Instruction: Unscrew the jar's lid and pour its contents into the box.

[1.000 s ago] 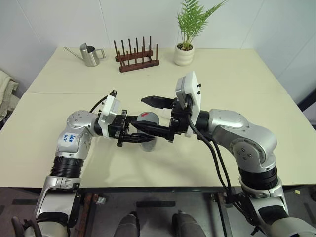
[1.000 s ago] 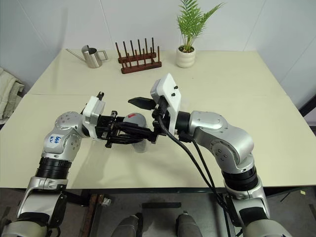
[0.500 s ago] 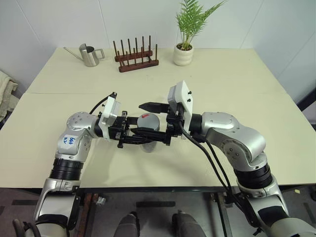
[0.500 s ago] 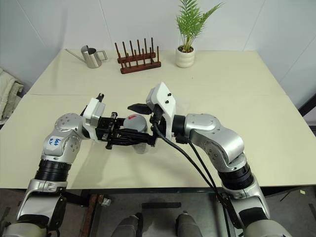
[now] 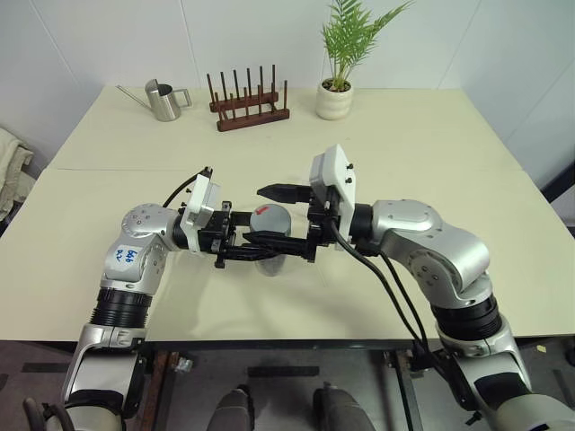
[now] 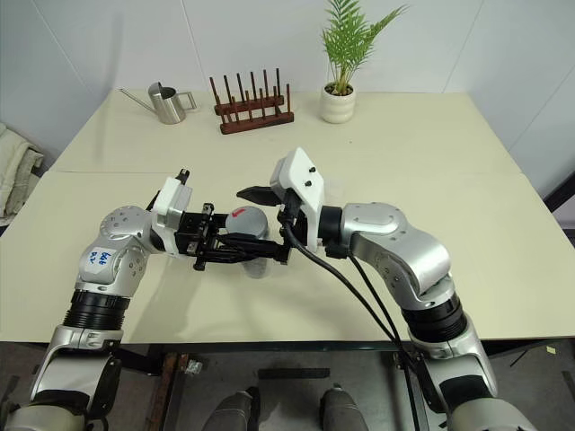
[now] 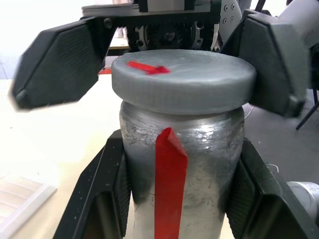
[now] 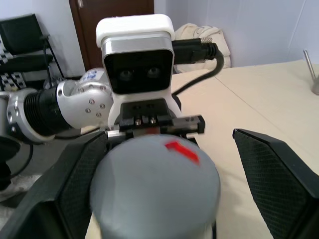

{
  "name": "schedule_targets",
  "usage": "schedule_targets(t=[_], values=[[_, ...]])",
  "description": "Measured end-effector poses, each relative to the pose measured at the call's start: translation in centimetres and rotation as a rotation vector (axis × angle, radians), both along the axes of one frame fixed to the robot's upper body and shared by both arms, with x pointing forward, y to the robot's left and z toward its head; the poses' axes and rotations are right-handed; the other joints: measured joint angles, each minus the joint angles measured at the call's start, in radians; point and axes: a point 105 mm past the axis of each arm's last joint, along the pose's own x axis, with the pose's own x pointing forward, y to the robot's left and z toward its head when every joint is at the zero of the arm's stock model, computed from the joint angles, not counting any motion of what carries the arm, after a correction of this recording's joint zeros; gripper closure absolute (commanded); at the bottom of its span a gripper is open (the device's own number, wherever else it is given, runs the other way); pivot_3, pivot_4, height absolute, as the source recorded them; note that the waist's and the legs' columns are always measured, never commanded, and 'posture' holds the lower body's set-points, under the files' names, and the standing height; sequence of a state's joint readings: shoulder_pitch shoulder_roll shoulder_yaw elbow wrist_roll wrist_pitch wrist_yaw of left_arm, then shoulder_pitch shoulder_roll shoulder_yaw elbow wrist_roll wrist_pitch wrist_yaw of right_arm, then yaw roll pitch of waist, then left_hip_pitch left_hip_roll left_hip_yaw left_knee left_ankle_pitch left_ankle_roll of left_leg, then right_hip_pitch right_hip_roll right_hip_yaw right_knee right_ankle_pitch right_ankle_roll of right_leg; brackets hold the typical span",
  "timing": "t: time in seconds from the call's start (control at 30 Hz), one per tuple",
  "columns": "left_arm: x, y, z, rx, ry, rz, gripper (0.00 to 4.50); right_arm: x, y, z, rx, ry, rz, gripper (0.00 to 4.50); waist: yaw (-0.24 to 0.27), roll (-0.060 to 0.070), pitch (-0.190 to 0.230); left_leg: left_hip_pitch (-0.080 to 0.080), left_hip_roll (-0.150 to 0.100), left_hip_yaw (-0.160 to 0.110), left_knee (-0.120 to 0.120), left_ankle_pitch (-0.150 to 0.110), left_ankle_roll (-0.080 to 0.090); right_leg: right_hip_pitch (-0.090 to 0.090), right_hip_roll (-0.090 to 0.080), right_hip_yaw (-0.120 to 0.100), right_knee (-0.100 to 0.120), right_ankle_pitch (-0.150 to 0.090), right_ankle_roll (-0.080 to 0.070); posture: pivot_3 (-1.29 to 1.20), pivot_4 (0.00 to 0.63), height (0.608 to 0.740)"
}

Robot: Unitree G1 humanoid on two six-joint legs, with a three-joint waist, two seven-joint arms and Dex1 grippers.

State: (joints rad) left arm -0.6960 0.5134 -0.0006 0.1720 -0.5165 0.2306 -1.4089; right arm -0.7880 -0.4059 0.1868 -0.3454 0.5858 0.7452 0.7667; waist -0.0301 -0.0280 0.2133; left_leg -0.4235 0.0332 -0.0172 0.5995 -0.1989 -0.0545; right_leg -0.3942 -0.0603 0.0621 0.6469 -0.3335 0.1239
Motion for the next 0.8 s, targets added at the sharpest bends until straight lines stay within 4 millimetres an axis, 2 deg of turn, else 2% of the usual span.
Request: schedule_targets(t=[0.27,0.8], values=[[0.3,0.1,-0.2,0.000,0.015,0.013,2.50,-0.2,-1.7,-0.1,-0.028,-0.001,-0.035,0.28,0.000,0.000,0.000,0.000,0.000,0.000,0.000,0.000,0.000,0.000,0.000,0.000,0.000,0.000,0.000,0.00,0.150,0.740],[0.6,0.1,0.0,-0.004,0.011,0.012,2.50,-0.3,-3.3,-0.1,-0.048,0.008,-0.081,0.28,0.000,0.000,0.000,0.000,0.000,0.000,0.000,0.000,0.000,0.000,0.000,0.000,0.000,0.000,0.000,0.00,0.150,0.740]])
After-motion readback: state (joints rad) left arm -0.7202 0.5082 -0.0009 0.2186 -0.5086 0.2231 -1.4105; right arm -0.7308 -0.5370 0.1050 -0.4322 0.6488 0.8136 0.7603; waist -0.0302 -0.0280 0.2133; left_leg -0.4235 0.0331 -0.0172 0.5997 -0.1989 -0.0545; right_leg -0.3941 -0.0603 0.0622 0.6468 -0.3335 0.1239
